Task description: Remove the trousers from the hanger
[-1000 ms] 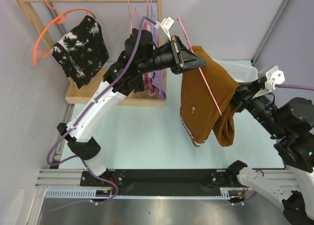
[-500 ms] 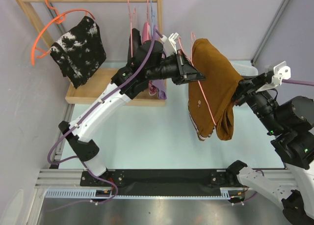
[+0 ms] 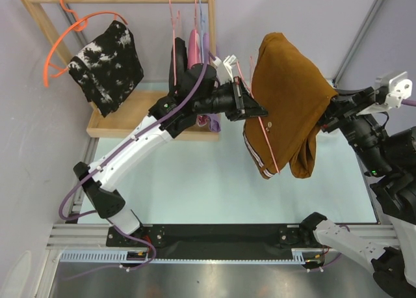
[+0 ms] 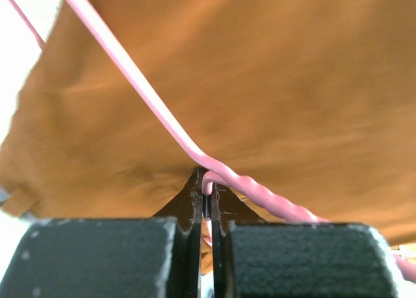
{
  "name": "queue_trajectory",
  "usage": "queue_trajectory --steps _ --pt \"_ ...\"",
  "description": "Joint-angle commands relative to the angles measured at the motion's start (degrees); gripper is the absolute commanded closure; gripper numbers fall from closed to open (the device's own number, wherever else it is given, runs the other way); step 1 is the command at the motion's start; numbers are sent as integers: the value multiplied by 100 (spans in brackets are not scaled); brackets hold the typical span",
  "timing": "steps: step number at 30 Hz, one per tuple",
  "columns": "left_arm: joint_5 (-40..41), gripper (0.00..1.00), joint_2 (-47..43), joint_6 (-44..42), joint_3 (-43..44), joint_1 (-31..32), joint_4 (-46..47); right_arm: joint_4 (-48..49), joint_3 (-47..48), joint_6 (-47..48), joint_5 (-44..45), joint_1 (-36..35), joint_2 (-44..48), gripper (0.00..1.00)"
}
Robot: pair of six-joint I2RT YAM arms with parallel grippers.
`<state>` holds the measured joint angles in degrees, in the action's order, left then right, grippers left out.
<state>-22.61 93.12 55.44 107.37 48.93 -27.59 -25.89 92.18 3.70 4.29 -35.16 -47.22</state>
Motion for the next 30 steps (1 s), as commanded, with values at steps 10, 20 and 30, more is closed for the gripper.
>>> queue_trajectory --steps 10,20,30 --pt "21 100 -575 -736 -831 143 -97 1631 660 482 1221 -9 64 100" --pt "186 100 -1226 -1421 -1437 143 -519 1763 1117 649 1961 -9 -586 100" --pt "170 100 -1648 -1765 -1790 170 -668 2140 846 1123 2531 -17 -595 100"
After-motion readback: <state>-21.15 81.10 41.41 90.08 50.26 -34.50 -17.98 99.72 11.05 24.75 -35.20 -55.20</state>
